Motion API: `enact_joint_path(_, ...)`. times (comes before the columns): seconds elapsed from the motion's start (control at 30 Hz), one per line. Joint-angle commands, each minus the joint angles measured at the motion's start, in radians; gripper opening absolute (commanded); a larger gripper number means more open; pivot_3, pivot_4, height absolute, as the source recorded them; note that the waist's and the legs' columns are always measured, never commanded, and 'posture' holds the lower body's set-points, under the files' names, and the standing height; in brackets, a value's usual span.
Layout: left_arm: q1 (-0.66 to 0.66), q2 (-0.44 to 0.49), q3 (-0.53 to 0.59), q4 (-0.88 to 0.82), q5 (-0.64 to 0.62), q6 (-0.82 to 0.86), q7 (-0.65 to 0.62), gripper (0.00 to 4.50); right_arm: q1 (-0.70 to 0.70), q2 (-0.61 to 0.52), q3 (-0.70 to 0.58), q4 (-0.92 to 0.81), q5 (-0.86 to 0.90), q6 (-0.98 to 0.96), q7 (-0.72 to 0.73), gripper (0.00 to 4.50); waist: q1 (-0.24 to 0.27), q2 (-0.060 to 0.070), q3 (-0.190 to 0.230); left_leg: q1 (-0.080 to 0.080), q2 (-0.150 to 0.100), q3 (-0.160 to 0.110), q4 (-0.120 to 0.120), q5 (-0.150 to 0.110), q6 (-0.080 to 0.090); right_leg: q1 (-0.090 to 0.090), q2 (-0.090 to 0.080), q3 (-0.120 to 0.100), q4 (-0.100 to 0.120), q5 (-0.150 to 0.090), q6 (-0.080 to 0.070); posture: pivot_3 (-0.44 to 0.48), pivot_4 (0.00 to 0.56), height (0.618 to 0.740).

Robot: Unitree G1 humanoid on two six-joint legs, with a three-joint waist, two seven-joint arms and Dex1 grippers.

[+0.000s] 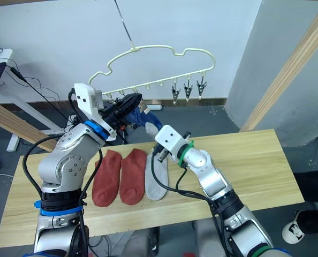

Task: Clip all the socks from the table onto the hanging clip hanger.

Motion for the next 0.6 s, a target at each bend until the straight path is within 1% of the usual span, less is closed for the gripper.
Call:
enact_joint_path(0.03, -0.002, 0.014, 0.015, -0.055, -0.015, -0.002, -0.007, 0.00, -0.023, 0.040, -0.017, -0.020, 0.006, -0.026, -0.024, 0.03, 0.001, 0.000, 0.000, 0.000, 0.000, 0.000, 0.000, 0.000, 0.000, 0.000, 0.000, 0.000, 0.000, 0.000, 0.000, -0.251, 0.349, 0.731)
enact_joint_path(0.6, 0.019, 0.011, 0.011, -0.067, -0.016, -0.004, -0.001, 0.00, -0.073, 0.130, -0.087, 0.038, 0.030, -0.030, -0.079, 0.03, 0.002, 0.000, 0.000, -0.001, 0.000, 0.000, 0.000, 0.000, 0.000, -0.001, -0.001, 0.000, -0.001, 0.000, 0.000, -0.249, 0.347, 0.731)
